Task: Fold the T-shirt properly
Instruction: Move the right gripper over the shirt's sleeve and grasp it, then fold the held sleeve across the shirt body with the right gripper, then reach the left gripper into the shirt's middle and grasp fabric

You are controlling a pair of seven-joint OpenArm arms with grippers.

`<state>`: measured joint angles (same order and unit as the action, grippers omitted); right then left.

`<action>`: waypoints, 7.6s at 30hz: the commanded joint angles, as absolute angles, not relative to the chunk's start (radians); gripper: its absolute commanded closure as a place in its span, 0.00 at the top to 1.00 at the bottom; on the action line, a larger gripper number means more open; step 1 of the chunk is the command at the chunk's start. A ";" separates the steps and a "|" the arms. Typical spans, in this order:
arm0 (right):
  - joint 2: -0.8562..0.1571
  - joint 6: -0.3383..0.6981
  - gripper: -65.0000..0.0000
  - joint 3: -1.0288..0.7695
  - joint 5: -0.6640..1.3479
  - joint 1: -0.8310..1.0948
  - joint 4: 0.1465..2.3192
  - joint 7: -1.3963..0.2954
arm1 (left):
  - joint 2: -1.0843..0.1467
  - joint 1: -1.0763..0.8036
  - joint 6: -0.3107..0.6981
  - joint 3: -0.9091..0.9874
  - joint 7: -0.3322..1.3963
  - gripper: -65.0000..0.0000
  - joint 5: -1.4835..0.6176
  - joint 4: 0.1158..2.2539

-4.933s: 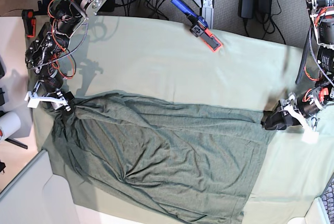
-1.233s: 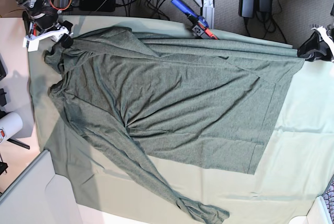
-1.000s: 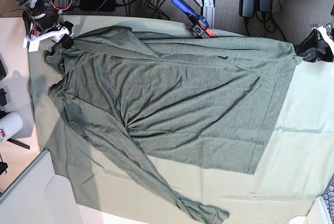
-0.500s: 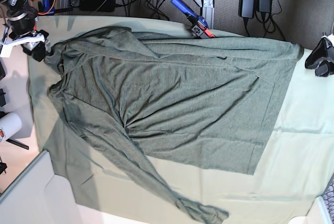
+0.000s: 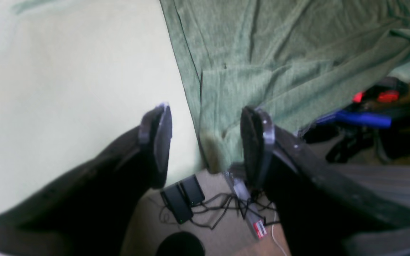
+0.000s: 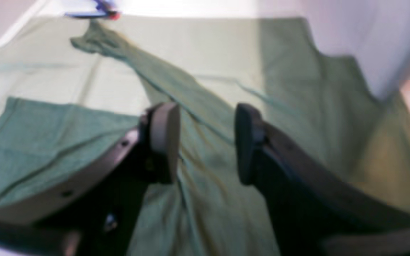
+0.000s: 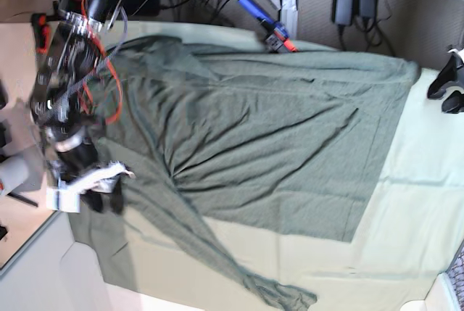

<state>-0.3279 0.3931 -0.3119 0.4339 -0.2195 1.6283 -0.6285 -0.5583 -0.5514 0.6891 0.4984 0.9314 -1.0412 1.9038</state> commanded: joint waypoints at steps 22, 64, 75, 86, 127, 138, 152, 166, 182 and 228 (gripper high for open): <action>-0.182 0.063 0.45 0.333 -0.116 -0.744 0.619 -0.176 | -0.574 -0.632 0.698 0.507 0.909 0.53 -1.058 1.918; -0.439 0.053 0.00 0.301 -0.154 -0.171 1.538 -0.447 | -0.574 -0.628 0.698 0.507 0.887 0.53 -1.058 1.918; -0.456 0.048 0.00 0.176 -0.118 -0.012 1.657 -0.455 | -0.574 -0.612 0.698 0.507 0.871 0.53 -1.058 1.918; -0.434 0.012 0.41 0.176 -0.086 -0.028 1.660 -0.464 | -0.574 -0.596 0.698 0.507 0.872 0.53 -1.058 1.918; -0.017 0.057 0.00 0.179 -0.205 -0.706 0.667 -0.215 | -0.577 -0.596 0.698 0.507 0.890 0.53 -1.095 1.918; 0.055 0.225 0.00 0.282 -0.027 -0.686 0.957 -0.458 | -0.577 -0.569 0.698 0.507 0.887 0.53 -1.095 1.918; -0.182 0.251 0.00 0.495 0.043 -0.231 1.544 -0.549 | -0.576 -0.400 0.698 0.490 0.860 0.69 -1.095 1.916; -0.196 0.248 0.51 0.447 0.041 -0.129 1.617 -0.607 | -0.458 0.041 0.698 -0.017 0.704 0.72 -0.763 1.705; -0.217 0.232 0.51 -0.097 0.092 -0.052 1.683 -0.670 | -0.156 0.458 0.665 -0.259 0.468 0.72 -0.369 1.112; -0.219 0.233 0.51 -0.226 0.158 -0.052 1.683 -0.764 | -0.036 0.514 0.590 -0.254 0.506 0.03 -0.276 1.050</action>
